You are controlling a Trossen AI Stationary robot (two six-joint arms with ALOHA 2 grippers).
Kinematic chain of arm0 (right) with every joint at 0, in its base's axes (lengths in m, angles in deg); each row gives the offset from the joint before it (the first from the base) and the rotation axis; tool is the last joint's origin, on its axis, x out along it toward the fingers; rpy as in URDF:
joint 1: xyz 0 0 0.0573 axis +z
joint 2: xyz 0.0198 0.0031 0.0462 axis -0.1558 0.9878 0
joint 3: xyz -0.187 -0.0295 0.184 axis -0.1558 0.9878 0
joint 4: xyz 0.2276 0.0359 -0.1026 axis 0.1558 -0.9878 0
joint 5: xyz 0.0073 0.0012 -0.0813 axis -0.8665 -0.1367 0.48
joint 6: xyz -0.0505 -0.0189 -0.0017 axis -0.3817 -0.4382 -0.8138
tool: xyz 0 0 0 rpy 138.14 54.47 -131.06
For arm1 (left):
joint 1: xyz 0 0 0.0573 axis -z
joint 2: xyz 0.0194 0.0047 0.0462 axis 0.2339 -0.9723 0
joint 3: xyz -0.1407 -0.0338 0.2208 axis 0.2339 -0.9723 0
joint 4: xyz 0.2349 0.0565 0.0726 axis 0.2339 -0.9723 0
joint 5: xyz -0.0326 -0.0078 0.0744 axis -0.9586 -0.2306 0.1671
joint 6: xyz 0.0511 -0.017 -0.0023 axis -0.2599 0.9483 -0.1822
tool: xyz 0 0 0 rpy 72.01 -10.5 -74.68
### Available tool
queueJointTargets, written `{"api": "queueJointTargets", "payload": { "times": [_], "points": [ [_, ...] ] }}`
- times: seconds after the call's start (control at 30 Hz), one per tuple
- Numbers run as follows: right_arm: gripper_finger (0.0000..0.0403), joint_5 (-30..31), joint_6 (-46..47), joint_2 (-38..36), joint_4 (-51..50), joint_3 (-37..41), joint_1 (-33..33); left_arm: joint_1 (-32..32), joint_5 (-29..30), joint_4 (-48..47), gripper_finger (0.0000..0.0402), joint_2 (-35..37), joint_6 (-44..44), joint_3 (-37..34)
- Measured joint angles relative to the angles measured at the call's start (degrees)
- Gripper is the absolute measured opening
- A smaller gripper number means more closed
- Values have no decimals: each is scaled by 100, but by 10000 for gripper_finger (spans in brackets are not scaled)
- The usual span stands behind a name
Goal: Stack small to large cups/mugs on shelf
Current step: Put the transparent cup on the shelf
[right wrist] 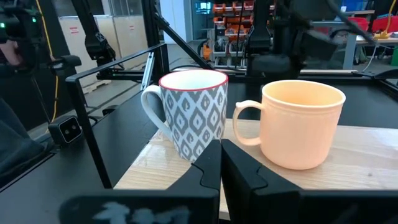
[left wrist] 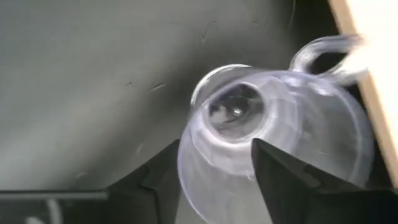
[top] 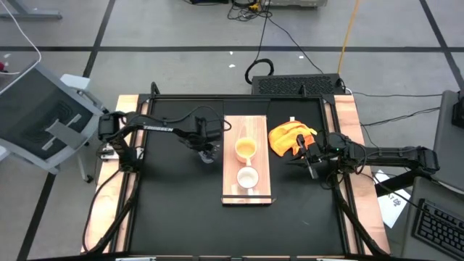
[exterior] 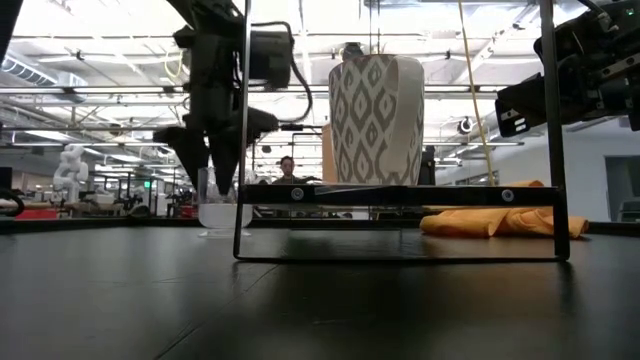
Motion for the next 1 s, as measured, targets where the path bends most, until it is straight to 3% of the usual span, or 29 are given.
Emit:
{"api": "queueJointTargets", "payload": {
  "times": [0.27,0.43,0.7,1.0],
  "points": [
    [0,0,20,4,0,2,0,-12,-16,119,81,-274,-700,0],
    [0,0,11,4,0,1,1,-41,52,90,9,-272,-1719,0],
    [0,0,20,4,0,0,2,-70,319,-256,5,-263,-3883,7],
    [0,26,22,21,-1,1,1,-176,476,-288,5,-263,-5610,9]
  ]
}}
